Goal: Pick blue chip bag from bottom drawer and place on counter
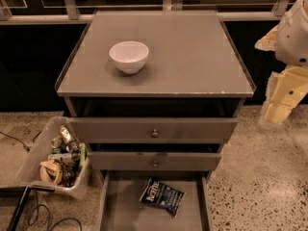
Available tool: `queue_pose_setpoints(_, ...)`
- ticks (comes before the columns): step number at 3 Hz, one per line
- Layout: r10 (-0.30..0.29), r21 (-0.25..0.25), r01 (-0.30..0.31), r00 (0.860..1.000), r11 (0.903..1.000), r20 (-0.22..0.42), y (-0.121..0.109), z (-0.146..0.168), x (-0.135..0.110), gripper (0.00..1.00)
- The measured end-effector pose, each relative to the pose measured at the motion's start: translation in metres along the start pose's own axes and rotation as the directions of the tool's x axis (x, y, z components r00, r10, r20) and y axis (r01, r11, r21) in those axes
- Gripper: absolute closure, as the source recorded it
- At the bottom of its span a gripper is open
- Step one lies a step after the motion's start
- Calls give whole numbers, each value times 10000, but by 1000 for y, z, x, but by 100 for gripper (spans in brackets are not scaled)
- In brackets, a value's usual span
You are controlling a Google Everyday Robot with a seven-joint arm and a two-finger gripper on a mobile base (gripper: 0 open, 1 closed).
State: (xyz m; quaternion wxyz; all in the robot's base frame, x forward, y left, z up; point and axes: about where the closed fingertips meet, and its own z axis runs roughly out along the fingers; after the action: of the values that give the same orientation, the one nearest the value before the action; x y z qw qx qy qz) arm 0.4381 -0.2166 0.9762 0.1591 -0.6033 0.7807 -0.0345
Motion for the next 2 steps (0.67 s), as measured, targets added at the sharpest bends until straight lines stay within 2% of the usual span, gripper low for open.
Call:
queue_pose_setpoints(1, -22, 88, 22, 10000, 10000, 46, 1, 0, 0, 0)
queue_pose_setpoints(2, 233, -193, -224, 9986, 9996, 472, 9, 29, 9, 0)
